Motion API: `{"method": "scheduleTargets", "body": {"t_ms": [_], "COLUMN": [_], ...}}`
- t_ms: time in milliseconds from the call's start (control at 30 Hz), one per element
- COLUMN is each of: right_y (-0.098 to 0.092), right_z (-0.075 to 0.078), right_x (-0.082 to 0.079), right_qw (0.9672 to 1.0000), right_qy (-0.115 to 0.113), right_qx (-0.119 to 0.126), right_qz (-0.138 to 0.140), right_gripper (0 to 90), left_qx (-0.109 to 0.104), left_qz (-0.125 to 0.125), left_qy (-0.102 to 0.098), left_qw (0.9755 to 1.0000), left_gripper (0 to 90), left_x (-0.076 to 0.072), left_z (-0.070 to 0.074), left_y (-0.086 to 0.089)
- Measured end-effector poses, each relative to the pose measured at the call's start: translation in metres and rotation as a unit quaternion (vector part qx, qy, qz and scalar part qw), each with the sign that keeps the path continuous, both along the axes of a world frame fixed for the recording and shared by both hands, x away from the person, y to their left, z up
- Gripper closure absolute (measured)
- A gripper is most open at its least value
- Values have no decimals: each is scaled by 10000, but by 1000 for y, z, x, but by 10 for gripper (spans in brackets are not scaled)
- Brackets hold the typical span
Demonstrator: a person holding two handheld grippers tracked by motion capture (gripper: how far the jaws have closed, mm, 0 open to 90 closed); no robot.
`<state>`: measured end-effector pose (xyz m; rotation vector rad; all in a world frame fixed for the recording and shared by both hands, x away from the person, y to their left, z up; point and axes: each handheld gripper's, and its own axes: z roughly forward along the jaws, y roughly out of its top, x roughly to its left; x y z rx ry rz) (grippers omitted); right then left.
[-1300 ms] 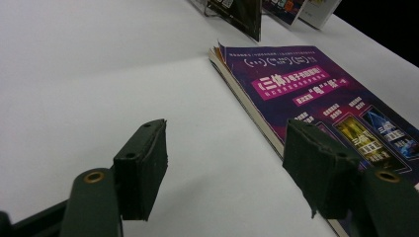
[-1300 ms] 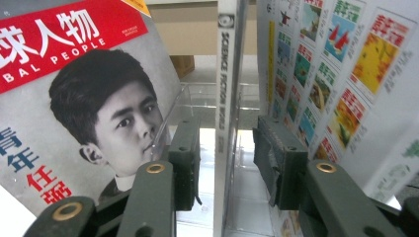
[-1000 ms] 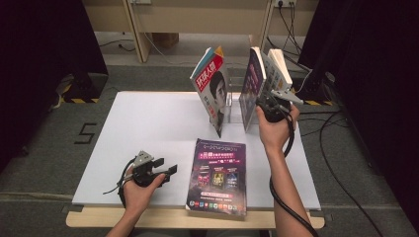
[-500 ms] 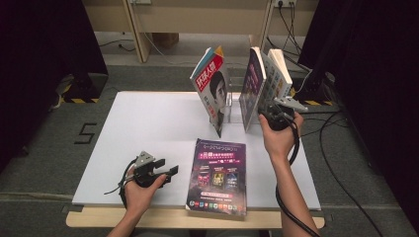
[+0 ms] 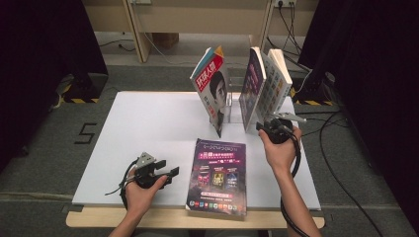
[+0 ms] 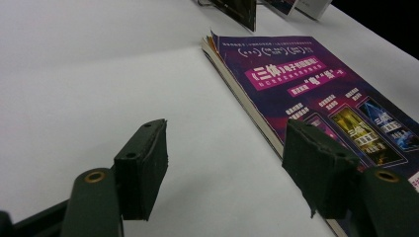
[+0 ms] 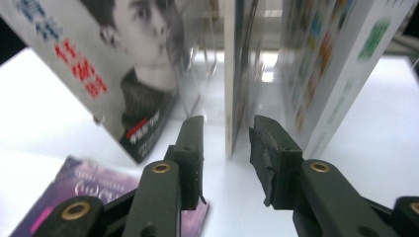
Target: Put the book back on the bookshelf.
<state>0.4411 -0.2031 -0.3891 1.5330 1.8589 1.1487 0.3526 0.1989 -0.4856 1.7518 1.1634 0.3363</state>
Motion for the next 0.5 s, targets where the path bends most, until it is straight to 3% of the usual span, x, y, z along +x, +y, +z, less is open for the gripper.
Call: {"method": "scheduleTargets", "body": {"t_ms": [200,500], "right_y": [0,3], "right_z": [-21,-50], "right_x": [-7,-17], "right_qw": [9988,9926], "right_qy": [463,1133], "right_qx": [-4,173], "right_qz": [181,390], "right_gripper": [696,710], "left_qx": [16,133], "left_qz": [-129,-448], "left_qy": [48,201], "left_qw": [9999,9987], "left_gripper": [343,367], "left_x": [2,6], "left_z": [0,-1], "left_y": [-9,-30]}}
